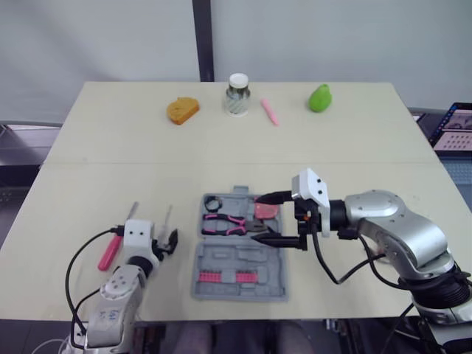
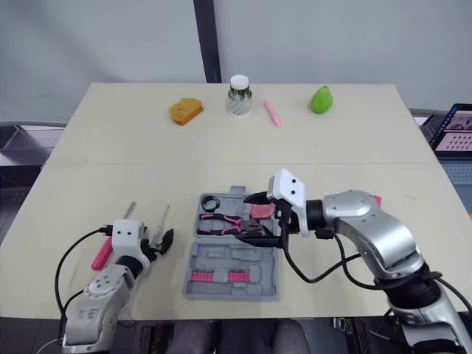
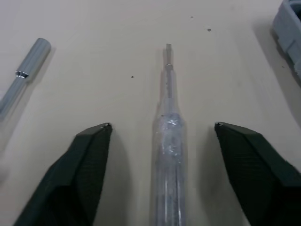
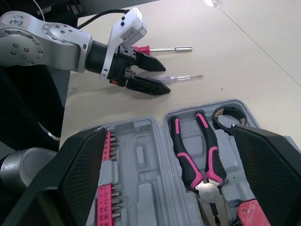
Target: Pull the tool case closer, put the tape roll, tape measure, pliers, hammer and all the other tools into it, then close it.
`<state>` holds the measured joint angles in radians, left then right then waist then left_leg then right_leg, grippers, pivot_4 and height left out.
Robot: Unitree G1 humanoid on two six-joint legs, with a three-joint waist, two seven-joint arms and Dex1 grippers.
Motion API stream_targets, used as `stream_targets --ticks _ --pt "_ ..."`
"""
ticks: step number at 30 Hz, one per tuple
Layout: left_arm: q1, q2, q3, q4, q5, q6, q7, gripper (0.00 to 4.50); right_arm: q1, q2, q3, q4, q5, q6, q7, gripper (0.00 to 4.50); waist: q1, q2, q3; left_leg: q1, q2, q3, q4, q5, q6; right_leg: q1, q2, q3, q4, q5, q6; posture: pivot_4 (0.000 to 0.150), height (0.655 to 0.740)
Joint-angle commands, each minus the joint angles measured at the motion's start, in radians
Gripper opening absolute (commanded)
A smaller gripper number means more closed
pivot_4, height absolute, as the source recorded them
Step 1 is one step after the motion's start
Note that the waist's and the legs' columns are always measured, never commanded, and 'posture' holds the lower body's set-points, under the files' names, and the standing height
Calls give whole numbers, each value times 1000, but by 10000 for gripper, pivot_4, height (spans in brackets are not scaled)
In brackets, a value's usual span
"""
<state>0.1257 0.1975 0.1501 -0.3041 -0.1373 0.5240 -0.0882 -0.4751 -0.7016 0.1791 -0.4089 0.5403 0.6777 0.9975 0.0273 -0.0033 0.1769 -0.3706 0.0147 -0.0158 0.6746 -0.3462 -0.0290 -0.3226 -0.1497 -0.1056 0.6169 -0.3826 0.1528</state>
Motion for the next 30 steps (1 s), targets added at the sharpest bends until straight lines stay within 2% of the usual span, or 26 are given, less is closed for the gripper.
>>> stream_targets --ticks 1,4,5,11,14,15,18,23,24,27,30 --pt "28 -9 -19 22 0 25 -11 17137 1 -8 -43 -38 19 -2 -5 45000 0 0 0 0 0 0 0 0 0 0 0 0 0 0 0 1500 7400" --pt "34 -7 -14 26 1 20 -15 2087 3 -7 -47 -41 19 1 -5 45000 0 0 0 0 0 0 0 0 0 0 0 0 0 0 0 1500 7400" --pt "34 -6 -11 29 0 19 -15 701 5 -7 -48 -42 19 1 -5 45000 0 0 0 0 0 0 0 0 0 0 0 0 0 0 0 1500 7400" --pt "28 15 -28 56 1 -21 -60 803 18 -8 -57 -39 18 -6 -1 45000 1 0 0 0 0 0 0 0 0 0 0 0 0 0 0 1500 7400" --pt "30 79 -36 16 -19 -40 -151 803 35 -31 -93 -33 28 -13 15 45000 1 0 0 0 0 0 0 0 0 0 0 0 0 0 0 1500 7400" --pt "27 118 -30 -10 -37 -31 -197 803 47 -48 -116 -30 36 -15 27 45000 1 0 0 0 0 0 0 0 0 0 0 0 0 0 0 1500 7400" --pt "-12 324 -16 -125 -135 36 -429 803 125 -134 -204 -23 54 -40 90 45000 2 -1 1 -1 0 -1 -1 0 0 0 0 -1 -1 0 0 1500 7400" --pt "-146 652 -69 -147 -211 126 -733 803 242 -235 -275 -12 37 -95 155 45000 -2 -1 2 -1 1 0 -1 0 0 0 1 0 -2 0 0 1500 7400" --pt "-174 687 -77 -135 -218 126 -768 803 250 -242 -277 -12 35 -101 158 45000 -2 -1 2 -1 1 1 -1 0 0 0 1 0 -2 0 0 1500 7400" --pt "-383 815 -192 -83 -201 160 -923 803 311 -263 -287 -7 4 -144 165 45000 -3 0 3 0 0 2 -5 0 0 0 1 0 -5 0 0 1500 7400" --pt "-513 865 -285 -42 -180 165 -1024 803 341 -266 -281 -13 -14 -160 159 45000 -4 -1 3 0 0 2 -7 0 0 -1 1 0 -5 0 0 1500 7400"
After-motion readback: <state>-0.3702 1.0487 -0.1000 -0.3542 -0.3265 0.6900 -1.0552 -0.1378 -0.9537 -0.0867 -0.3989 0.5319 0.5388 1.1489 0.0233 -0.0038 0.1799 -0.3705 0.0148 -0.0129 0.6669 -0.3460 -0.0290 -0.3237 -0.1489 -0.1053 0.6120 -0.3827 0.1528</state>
